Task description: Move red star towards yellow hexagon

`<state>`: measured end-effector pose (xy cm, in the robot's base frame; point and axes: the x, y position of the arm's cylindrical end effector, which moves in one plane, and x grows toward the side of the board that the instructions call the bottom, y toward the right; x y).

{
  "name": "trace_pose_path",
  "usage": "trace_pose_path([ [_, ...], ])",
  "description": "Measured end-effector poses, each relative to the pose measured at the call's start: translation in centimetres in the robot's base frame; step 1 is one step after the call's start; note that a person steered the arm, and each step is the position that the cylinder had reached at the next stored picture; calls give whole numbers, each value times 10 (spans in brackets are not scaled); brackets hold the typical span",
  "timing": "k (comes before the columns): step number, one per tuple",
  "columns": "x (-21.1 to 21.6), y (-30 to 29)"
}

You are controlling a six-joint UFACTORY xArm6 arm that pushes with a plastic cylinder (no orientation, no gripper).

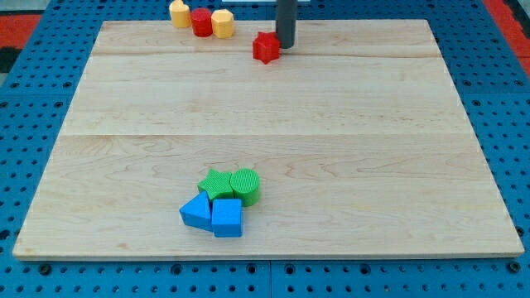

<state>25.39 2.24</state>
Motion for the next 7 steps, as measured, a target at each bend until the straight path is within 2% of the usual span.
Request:
trace_pose_path([
  [1, 35, 13],
  [2, 33, -15],
  [3, -13, -38],
  [4, -36, -70],
  [5, -31, -94],
  [6, 3, -94],
  [7, 55, -93],
])
